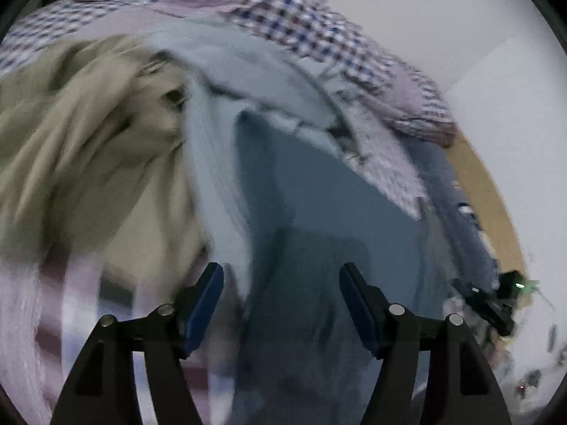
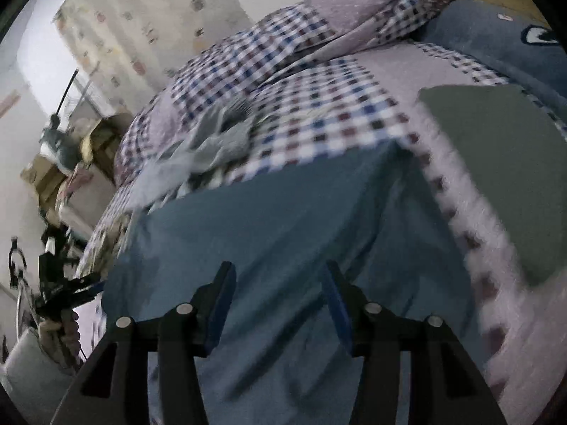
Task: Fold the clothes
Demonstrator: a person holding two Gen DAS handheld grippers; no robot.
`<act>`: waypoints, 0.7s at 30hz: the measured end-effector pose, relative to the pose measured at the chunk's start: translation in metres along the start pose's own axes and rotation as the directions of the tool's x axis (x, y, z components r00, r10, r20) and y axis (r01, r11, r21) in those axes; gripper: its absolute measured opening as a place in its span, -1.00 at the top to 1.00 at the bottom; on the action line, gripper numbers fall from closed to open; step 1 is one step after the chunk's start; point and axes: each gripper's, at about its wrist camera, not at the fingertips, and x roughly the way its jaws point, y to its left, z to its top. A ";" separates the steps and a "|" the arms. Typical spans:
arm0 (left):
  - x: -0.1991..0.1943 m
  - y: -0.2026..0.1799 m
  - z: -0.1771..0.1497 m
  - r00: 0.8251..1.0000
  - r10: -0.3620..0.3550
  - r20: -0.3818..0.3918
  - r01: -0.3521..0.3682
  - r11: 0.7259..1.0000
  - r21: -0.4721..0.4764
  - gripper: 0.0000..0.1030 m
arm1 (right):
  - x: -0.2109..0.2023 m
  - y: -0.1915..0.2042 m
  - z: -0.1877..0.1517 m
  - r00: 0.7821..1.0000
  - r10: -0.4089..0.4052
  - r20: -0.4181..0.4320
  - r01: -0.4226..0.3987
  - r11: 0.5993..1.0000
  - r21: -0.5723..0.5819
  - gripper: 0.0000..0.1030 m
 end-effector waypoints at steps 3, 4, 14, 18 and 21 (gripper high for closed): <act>-0.025 0.007 -0.042 0.996 0.052 0.072 -0.045 0.995 -0.088 -0.39 | -0.006 0.020 -0.029 1.000 -0.001 0.017 0.001 1.000 -0.020 -0.05; -0.033 0.011 -0.055 0.995 0.049 0.088 -0.038 0.992 -0.122 -0.39 | -0.009 0.025 -0.038 1.000 0.000 0.029 0.001 1.000 -0.020 -0.07; -0.063 0.042 -0.138 0.979 0.051 0.197 0.039 0.903 -0.427 -0.39 | -0.042 0.064 -0.120 0.989 0.029 0.144 -0.029 1.000 -0.004 -0.10; -0.062 0.044 -0.162 0.968 0.043 0.246 0.078 0.883 -0.463 -0.40 | -0.059 0.060 -0.134 0.980 0.016 0.199 -0.031 0.997 0.069 -0.30; -0.053 0.045 -0.178 0.964 -0.034 0.263 0.165 0.852 -0.496 -0.47 | -0.065 0.069 -0.143 0.971 -0.034 0.236 0.022 0.998 0.051 -0.48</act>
